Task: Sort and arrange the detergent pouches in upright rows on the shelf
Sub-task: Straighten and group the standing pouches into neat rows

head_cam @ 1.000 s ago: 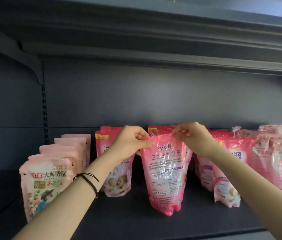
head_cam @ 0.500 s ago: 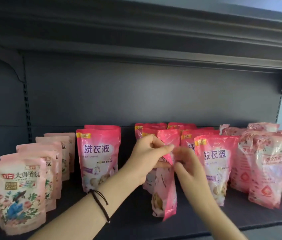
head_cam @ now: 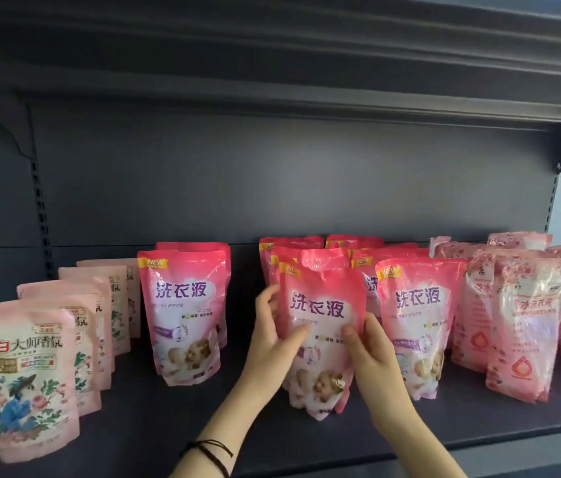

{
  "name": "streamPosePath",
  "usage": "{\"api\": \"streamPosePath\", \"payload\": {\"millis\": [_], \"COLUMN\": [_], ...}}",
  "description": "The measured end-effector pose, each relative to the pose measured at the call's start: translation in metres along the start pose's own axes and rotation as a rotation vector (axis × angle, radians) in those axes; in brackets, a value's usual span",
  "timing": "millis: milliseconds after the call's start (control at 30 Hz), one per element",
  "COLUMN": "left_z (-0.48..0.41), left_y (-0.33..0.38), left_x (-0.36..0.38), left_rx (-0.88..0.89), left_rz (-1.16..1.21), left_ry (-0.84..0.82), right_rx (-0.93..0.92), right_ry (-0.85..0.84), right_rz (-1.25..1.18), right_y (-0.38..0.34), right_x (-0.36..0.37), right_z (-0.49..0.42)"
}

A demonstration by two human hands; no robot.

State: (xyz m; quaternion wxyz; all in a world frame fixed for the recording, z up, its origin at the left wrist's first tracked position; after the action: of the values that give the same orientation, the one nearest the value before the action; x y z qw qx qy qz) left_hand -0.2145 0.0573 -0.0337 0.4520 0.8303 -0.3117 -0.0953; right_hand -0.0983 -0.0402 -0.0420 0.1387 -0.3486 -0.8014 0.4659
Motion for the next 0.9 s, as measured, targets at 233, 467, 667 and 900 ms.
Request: {"api": "streamPosePath", "payload": {"millis": [233,467,667,900], "left_z": [0.018,0.027,0.026,0.030], "left_y": [-0.023,-0.027,-0.026,-0.024], "left_x": [-0.006,-0.008,-0.001,-0.007], "left_rx": [0.067,0.109,0.153,0.140], "left_rz": [-0.185,-0.340,-0.429,-0.447], "left_ry": [-0.076,-0.094,-0.050,-0.086], "right_rx": [-0.002,-0.142,-0.062,-0.041], "right_ry": [0.122,-0.109,-0.316,-0.425], "right_rz": [0.122,0.478,0.469,0.514], "right_y": [0.023,0.039,0.042,0.027], "right_x": [-0.004,0.010,0.005,-0.009], "right_z": [-0.008,0.025,0.003,0.001]}}
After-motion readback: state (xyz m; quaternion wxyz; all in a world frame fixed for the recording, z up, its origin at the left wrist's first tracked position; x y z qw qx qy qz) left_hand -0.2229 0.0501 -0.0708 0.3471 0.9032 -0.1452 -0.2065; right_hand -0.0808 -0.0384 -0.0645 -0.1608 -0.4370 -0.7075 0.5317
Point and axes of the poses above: each hand's wrist, its own z-axis away from the middle knuckle, its own x-axis out of the palm, y = z × x, the point moved 2 cm from there along -z, towards the middle knuckle, and after that the axes turned 10 degrees about z, right-handed, at the moved point
